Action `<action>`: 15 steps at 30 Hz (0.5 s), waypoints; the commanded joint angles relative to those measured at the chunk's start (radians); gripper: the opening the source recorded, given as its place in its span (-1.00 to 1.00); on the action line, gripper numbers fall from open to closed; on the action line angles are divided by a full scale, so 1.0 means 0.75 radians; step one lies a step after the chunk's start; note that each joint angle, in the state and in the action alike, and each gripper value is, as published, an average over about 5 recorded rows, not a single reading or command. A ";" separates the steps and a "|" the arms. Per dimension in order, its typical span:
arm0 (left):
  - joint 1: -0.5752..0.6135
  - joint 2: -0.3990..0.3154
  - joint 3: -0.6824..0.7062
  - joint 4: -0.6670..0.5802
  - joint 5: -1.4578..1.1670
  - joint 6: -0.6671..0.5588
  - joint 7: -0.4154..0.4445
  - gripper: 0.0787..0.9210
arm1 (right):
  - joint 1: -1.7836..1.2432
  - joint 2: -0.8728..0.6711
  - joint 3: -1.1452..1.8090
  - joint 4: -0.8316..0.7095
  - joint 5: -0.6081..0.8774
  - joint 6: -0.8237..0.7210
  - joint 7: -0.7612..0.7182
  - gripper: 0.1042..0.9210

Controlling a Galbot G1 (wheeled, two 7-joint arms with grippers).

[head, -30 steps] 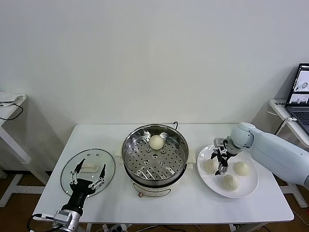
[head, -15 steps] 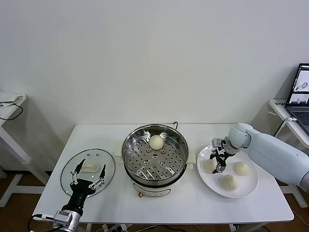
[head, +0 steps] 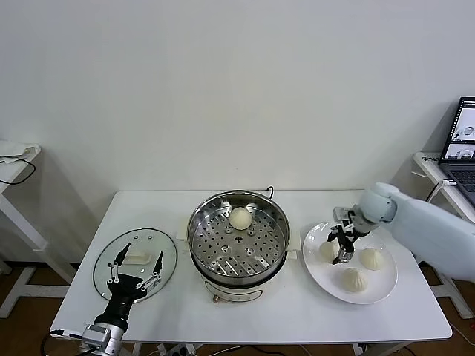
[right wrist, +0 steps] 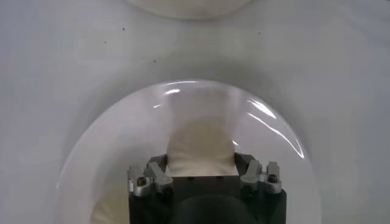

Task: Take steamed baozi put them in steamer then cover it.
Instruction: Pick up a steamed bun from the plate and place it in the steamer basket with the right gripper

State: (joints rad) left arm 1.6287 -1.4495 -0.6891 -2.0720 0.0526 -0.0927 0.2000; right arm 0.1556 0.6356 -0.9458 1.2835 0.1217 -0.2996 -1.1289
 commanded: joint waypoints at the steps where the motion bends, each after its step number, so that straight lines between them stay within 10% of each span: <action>1: 0.007 0.005 -0.001 -0.015 0.001 0.001 -0.001 0.77 | 0.583 -0.197 -0.417 0.318 0.297 -0.084 -0.047 0.51; 15: 0.042 0.027 -0.021 -0.061 0.001 0.000 -0.002 0.77 | 1.279 -0.016 -0.868 0.669 0.698 -0.357 0.015 0.51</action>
State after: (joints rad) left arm 1.6552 -1.4316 -0.7039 -2.1077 0.0531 -0.0923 0.1985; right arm 0.7858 0.5719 -1.3847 1.6078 0.4412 -0.4481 -1.1501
